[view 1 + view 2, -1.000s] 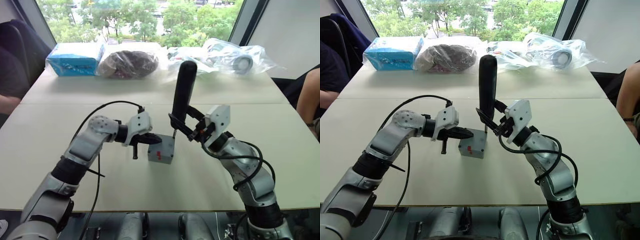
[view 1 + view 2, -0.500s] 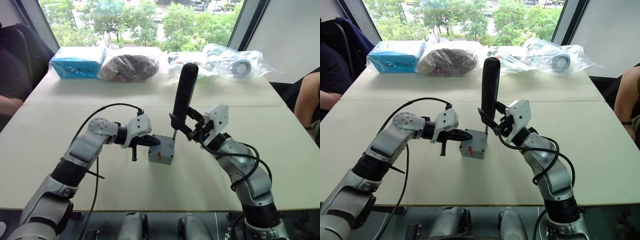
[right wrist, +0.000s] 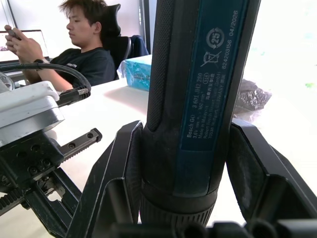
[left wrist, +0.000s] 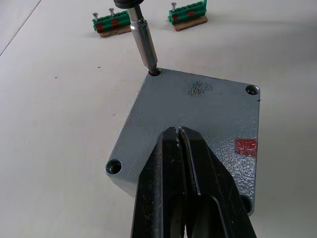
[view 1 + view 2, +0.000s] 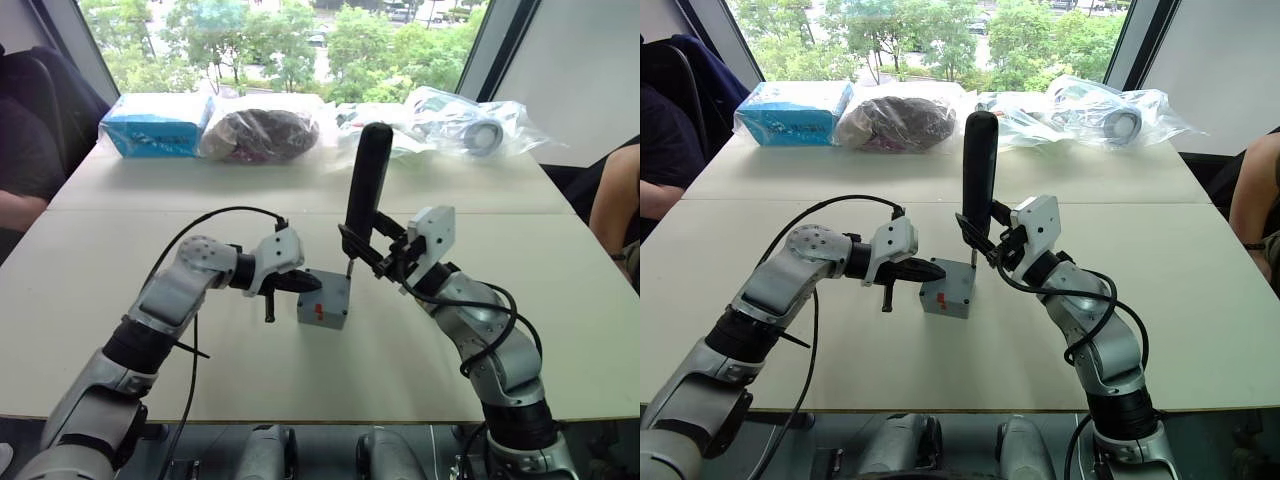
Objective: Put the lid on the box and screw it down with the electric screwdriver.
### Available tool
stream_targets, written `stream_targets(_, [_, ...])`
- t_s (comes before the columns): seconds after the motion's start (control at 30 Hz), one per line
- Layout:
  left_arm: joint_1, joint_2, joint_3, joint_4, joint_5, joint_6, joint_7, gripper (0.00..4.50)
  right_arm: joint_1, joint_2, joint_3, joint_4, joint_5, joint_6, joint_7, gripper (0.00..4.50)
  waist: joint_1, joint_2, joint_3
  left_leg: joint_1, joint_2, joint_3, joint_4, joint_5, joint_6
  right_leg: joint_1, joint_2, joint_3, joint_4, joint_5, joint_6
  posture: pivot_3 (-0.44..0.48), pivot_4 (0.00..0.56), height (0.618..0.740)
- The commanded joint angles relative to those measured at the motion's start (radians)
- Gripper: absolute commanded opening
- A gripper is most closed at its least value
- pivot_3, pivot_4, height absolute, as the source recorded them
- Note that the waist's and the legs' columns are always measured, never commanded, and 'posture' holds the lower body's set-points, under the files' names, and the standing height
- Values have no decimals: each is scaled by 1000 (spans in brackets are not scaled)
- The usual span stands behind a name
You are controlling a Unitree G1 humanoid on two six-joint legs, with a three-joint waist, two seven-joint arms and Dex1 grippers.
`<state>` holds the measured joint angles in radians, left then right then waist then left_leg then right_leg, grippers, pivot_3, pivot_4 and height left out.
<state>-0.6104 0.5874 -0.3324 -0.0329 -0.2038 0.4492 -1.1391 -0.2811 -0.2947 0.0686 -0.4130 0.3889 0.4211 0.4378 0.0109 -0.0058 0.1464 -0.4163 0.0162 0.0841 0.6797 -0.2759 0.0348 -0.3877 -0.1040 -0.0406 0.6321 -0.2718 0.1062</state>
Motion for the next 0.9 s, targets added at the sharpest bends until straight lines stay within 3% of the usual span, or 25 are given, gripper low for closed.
stream_targets(0.03, [17,-3,-10,9,13,18,4,0,-57,-12,-50,-51,76,143,-36,1870,-1,1,0,0,0,0,0,0,0,0,-1,0,0,0,0,0,150,740])
stream_targets(0.2, [55,-46,83,3,-99,105,29,0,-372,-109,-234,-78,276,410,-108,1870,-4,9,6,-11,-1,1,0,0,-1,-8,-5,0,2,2,-2,0,150,740])
stream_targets(0.4, [-9,-193,304,-31,-180,152,290,0,-581,-239,-489,129,384,742,-273,1870,1,7,7,-25,-3,-1,3,4,-5,-19,-6,-6,2,4,2,0,150,740])
stream_targets(0.5, [-27,-202,325,-62,-188,157,329,0,-566,-359,-503,190,363,825,-248,1870,2,8,7,-26,-5,-1,4,3,-2,-18,-6,-7,2,4,2,0,150,740])
stream_targets(0.6, [-48,-130,247,-73,-236,235,179,0,-499,-515,-500,302,335,1007,-229,1870,0,9,8,-26,-7,0,2,3,-1,-19,-6,-7,0,4,2,0,150,740])
stream_targets(0.73, [-53,-107,151,-123,-192,173,129,0,-403,-613,-491,367,349,1176,-177,1870,0,9,8,-27,-7,2,2,3,0,-19,-6,-6,-1,4,2,0,150,740])
stream_targets(0.9, [-29,-72,54,-219,-202,124,6,0,-283,-677,-460,450,498,1193,-141,1870,-7,10,8,-26,-6,2,2,1,3,-20,-4,-4,-1,4,2,0,150,740])
